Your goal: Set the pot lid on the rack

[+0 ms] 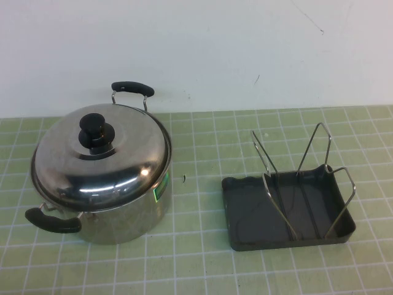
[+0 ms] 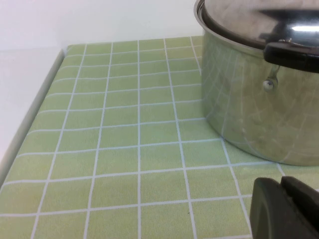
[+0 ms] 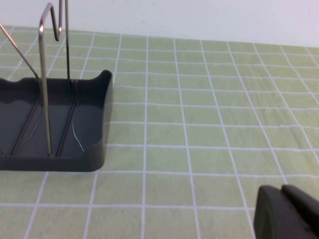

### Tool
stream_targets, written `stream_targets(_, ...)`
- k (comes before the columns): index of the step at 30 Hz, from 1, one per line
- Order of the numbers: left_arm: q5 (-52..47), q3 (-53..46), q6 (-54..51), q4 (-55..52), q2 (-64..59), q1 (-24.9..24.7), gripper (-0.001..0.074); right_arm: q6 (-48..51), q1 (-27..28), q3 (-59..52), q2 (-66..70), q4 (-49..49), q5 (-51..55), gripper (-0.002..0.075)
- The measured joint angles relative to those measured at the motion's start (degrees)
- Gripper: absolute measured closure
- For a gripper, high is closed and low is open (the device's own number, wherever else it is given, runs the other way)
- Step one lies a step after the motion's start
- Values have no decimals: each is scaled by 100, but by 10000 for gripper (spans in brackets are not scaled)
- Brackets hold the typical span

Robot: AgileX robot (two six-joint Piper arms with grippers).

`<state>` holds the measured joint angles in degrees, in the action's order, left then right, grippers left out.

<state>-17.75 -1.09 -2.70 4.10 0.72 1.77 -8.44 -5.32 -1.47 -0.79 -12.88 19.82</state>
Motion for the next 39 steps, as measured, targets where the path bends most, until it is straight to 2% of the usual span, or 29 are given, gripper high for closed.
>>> stream_targets(31, 61, 0, 20, 46, 0, 0, 737, 0, 0, 0, 0, 0, 0, 727)
stream_targets(33, 238, -10, 316, 567, 0, 0, 737, 0, 0, 0, 0, 0, 0, 727)
stream_targets(37, 701, -10, 1654, 3186, 0, 0, 737, 0, 0, 0, 0, 0, 0, 727)
stream_targets(39, 871, -10, 1907, 4046, 0, 0, 737, 0, 0, 0, 0, 0, 0, 727)
